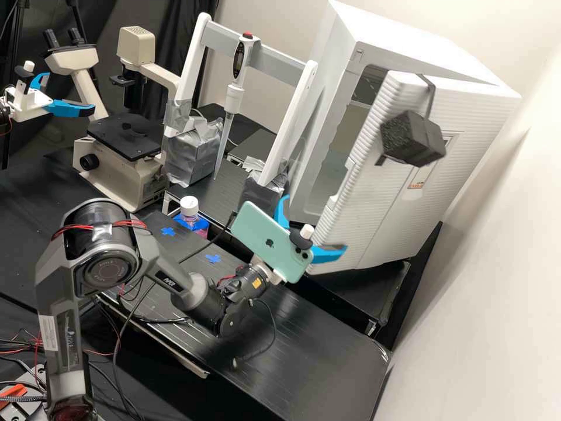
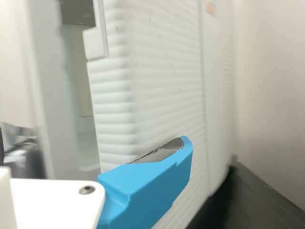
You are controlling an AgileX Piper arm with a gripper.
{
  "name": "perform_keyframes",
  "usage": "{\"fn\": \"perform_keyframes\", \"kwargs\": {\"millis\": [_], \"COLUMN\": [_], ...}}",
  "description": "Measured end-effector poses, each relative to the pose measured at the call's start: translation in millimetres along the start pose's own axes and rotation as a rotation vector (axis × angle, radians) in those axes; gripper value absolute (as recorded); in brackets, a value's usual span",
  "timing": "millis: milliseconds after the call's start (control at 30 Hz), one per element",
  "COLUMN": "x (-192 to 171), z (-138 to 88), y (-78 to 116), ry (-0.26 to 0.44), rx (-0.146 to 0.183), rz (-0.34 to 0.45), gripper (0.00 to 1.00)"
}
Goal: Close the door
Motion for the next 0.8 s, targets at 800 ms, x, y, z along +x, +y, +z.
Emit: {"fn": "perform_keyframes", "kwargs": {"millis": [800], "x": [38.5], "z": [-14.6], "y": [-33.0], "ry": [0.122], "rx": [0.033], "rz": [-0.108], "gripper": [1.0]}}
